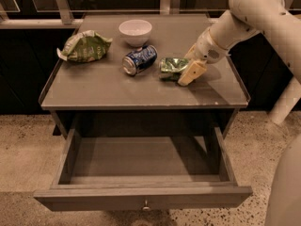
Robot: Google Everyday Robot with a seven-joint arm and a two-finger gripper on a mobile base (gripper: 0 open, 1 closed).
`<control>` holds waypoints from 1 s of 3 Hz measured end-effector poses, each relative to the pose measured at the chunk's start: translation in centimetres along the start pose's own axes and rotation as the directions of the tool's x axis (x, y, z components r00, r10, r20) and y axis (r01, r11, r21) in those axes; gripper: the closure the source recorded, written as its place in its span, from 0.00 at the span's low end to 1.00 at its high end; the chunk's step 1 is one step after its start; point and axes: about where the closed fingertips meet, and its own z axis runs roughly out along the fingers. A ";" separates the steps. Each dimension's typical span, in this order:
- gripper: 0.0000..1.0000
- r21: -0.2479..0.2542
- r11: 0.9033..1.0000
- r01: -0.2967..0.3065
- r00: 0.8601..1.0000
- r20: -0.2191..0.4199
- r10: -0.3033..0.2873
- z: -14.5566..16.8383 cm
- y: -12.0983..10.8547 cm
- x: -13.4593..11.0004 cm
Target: Place green can into top drawer
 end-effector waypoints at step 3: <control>1.00 -0.037 0.999 0.036 0.998 0.053 -0.034 -1.0 1.2 -0.4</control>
Offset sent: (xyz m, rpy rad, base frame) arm 0.0000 0.0000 0.0000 0.0000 0.0000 0.0000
